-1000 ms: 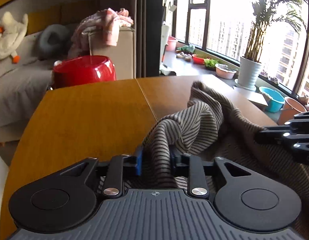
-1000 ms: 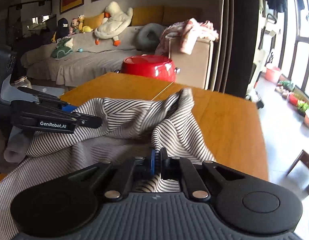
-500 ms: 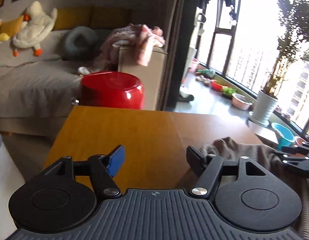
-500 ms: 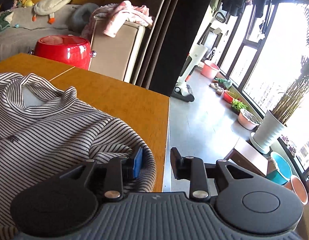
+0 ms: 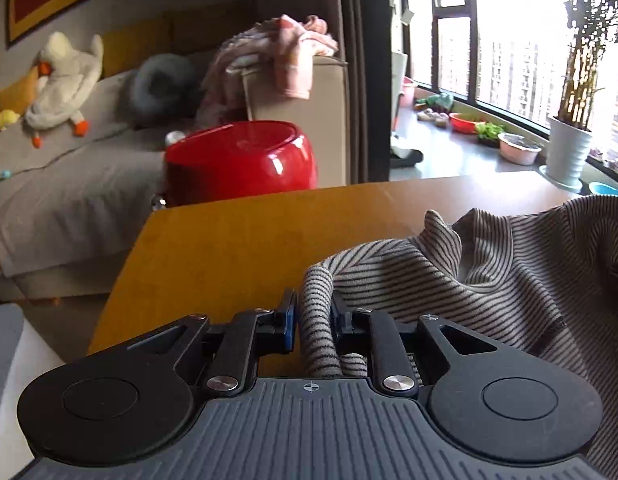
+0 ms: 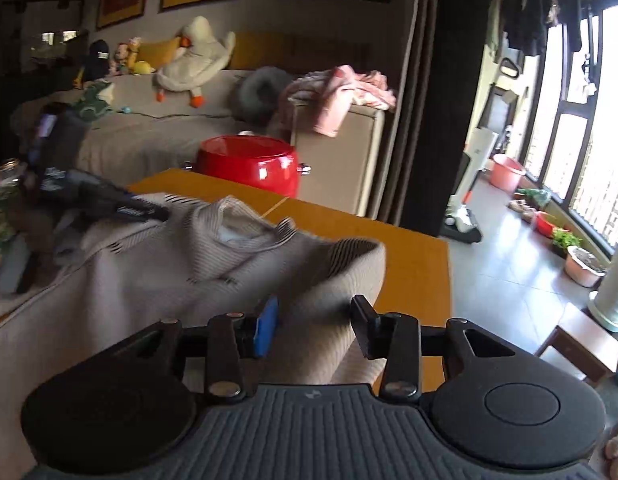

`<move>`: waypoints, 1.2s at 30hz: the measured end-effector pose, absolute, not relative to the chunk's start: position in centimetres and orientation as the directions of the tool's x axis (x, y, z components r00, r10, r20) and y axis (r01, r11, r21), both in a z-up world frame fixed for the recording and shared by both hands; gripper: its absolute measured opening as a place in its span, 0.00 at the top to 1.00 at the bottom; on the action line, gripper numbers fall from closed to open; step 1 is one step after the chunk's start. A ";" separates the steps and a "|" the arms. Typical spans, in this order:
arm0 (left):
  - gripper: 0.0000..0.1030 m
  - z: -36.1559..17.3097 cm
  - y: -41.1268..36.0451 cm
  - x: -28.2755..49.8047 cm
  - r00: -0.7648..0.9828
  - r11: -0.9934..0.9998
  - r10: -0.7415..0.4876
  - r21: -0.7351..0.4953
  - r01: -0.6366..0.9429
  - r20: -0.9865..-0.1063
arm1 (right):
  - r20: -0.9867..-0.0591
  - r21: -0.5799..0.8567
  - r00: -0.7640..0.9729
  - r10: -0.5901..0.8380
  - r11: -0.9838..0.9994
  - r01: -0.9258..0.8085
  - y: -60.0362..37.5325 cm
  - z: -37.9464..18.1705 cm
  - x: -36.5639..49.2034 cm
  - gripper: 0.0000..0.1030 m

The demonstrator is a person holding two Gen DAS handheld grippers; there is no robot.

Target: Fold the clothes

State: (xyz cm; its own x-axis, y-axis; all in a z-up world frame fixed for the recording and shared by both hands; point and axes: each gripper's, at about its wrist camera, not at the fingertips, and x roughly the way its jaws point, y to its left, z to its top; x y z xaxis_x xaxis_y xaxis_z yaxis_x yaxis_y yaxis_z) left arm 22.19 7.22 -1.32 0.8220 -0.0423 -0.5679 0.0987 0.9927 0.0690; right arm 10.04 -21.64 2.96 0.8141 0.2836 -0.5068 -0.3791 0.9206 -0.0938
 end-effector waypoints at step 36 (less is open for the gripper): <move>0.03 -2.4 6.9 11.6 0.576 0.799 -0.601 -0.417 0.432 -0.555 | -0.340 0.199 0.890 0.302 0.949 -0.246 -19.7 16.2 18.9 0.91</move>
